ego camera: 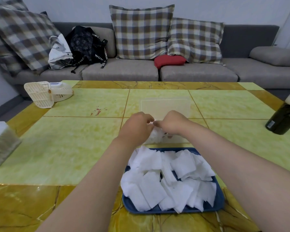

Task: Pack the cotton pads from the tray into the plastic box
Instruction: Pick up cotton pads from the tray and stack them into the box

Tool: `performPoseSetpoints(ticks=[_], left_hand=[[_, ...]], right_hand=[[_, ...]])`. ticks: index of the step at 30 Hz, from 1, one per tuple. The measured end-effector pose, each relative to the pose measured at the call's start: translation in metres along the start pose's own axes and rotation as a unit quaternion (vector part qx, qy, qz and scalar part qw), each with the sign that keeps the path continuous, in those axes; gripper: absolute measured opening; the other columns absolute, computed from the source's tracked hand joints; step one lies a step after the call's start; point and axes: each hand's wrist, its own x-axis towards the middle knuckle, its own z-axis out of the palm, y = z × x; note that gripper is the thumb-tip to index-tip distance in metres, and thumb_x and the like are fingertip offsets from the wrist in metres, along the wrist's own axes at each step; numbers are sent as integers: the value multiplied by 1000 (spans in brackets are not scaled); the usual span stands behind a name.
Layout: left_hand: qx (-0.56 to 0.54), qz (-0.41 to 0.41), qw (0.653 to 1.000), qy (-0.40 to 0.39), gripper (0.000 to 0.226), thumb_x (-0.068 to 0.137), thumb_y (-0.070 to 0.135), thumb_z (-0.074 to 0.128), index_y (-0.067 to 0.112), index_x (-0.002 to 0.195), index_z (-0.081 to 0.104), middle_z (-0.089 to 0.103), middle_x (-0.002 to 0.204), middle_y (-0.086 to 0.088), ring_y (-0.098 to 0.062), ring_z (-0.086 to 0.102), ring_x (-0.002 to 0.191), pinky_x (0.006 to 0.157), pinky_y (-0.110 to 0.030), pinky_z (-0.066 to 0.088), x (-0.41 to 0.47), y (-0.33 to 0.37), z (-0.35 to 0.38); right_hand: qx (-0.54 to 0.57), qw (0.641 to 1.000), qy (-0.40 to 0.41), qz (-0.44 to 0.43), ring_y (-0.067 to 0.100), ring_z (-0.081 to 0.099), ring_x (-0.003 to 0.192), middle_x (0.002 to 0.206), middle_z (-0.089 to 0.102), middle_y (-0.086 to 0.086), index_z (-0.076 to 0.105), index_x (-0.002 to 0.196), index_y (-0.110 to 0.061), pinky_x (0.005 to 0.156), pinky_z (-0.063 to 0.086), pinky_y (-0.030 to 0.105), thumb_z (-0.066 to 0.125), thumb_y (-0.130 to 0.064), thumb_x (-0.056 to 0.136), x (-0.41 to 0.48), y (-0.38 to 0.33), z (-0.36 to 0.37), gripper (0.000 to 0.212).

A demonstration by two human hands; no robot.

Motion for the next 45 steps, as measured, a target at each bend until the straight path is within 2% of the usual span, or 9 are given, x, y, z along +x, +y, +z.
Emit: performPoseSetpoints(ticks=[6,9,14,20,23,28,32,36,45], left_hand=[[29,63,997,16,28,101,30,54,23,125,69,61,124,2,-17,51,119,91,-29,44,-1,5,6],[69,59,996,-15,29,100,32,55,25,124,70,61,123,2,-18,51,118,92,-35,48,-2,6,8],[48,54,997,8,29,102,33,52,21,119,73,61,120,1,-17,52,116,88,-26,43,-2,12,8],[55,8,998,-31,23,94,19,59,24,106,79,69,105,-1,-22,64,98,77,-30,52,2,12,5],[56,24,997,-40,26,97,24,57,22,117,74,66,118,-1,-19,59,108,83,-27,47,-1,11,1],[37,67,997,8,25,99,28,58,23,121,69,62,122,5,-14,51,118,94,-26,41,-17,14,-12],[-35,36,998,-27,24,98,21,56,26,115,73,68,109,11,-6,61,98,84,-21,48,-41,22,-24],[-91,-40,990,-101,26,96,16,55,29,110,73,71,104,13,-3,64,96,80,-16,50,-61,20,-30],[-212,-90,959,-162,29,96,14,53,21,113,75,73,108,8,-6,66,89,79,-26,55,-72,20,-39]], right_hand=[[109,993,-20,35,26,68,65,98,78,15,72,104,2,56,40,24,48,-13,94,-6,7,-11,30],[89,994,-59,26,22,72,70,90,76,7,73,90,-8,67,42,30,55,-12,90,-6,12,-7,19],[151,988,-34,7,10,68,61,81,75,4,77,89,-2,53,50,18,62,-9,90,-4,19,-13,16],[123,990,-59,-27,23,75,79,93,76,9,78,101,1,88,59,36,65,-10,90,-7,18,-3,20],[110,991,-39,-70,19,72,96,95,77,5,80,100,-8,93,57,36,59,-6,92,-11,22,-9,23],[12,984,68,-166,9,64,86,90,71,-12,77,94,-23,70,48,24,50,-9,93,-39,24,-29,31],[-20,987,-35,-153,10,53,52,73,75,-3,77,83,-15,53,42,23,57,-26,90,-71,21,-23,23],[-57,988,-114,-87,13,53,53,62,67,-9,72,74,-13,57,45,26,70,-54,80,-86,14,-5,42],[93,984,-127,-84,12,68,69,87,73,1,73,93,-16,60,45,27,75,-24,88,-85,26,-14,9]])
